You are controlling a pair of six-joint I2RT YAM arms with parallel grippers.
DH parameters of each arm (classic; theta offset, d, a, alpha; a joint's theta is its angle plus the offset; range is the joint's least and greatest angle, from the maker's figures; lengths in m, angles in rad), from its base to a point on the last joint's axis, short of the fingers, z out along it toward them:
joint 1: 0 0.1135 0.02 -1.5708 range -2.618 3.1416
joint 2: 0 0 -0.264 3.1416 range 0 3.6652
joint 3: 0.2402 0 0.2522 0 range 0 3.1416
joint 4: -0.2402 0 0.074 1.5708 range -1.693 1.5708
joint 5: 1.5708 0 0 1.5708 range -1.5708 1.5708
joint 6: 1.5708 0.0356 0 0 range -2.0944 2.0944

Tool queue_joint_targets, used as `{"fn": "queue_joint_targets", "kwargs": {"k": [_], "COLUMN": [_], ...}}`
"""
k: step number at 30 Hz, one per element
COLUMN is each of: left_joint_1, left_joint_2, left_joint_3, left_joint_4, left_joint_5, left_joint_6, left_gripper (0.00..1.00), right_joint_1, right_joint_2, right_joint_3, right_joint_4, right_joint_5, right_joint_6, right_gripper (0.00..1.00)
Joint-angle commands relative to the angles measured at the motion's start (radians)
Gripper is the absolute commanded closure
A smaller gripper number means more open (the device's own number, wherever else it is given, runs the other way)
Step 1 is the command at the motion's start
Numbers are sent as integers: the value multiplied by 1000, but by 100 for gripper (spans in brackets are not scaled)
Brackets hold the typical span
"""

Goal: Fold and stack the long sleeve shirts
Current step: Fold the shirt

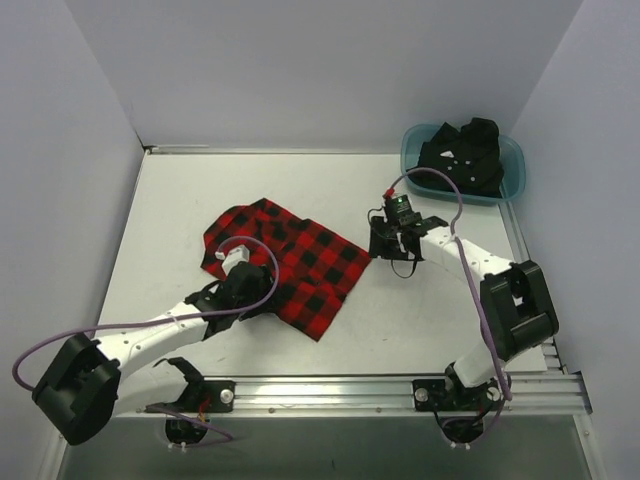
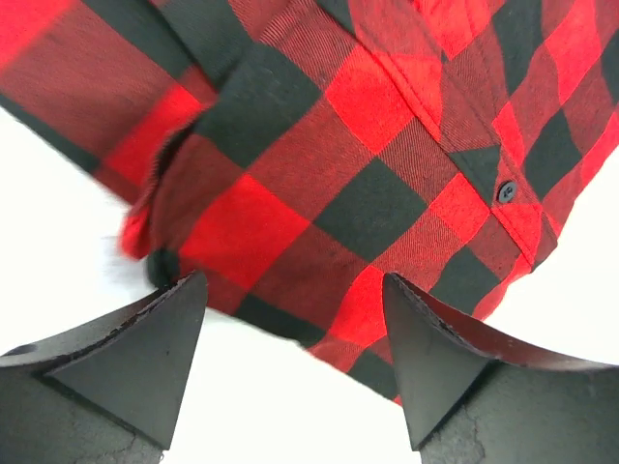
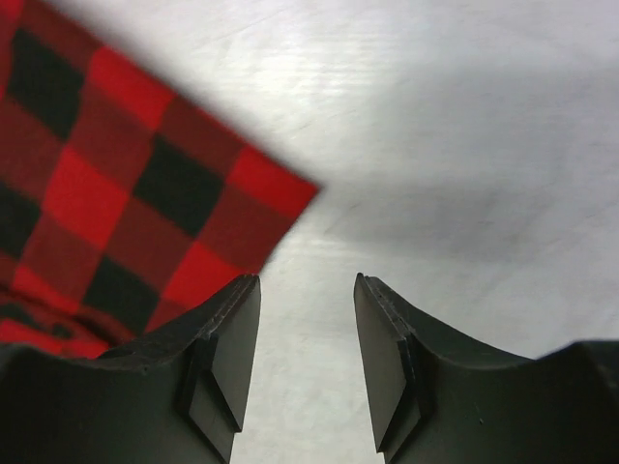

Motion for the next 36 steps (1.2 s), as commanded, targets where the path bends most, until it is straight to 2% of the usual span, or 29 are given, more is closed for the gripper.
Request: {"fn": "queue_joint_targets", "kwargs": {"k": [1,5,7,11,15,23,28,33,36], "left_joint_1": [27,167,205,220,211,222,243,252,251], "left_joint_2": [-78,-74,-39,50,121,218,230,229,204], "left_joint_3": [84,193,216,233,204,123,106,114,106], "left_joint_4": [-149,-191,-185,-159,-96,-43,-20,-19,-5], "left_joint_5": [-80,-65,-39,13,81,3,-6,9,29], "left_joint_6": [64,175,213,247,232,153,120,97,83], "left_gripper": [16,16,23,39,46,55,56,56,56], "right_joint_1": [127,270,360,486,541,514,385,250,184], "right_joint_2": [-97,-154,-162,-116,-38,82,98,101,57], "right_joint_3": [-9,-75,-93,-72,-46,-33,-70,-39,-15], "right_joint_4": [-57,-42,-28,-19,-28,-141,-151,-184,-204], "right_joint_5": [-36,-21,-17,-8,-19,32,47,110,78], "right_joint_6": [54,164,208,216,201,134,60,-38,-48], "right_gripper": [55,53,53,55,58,61,62,63,63]}}
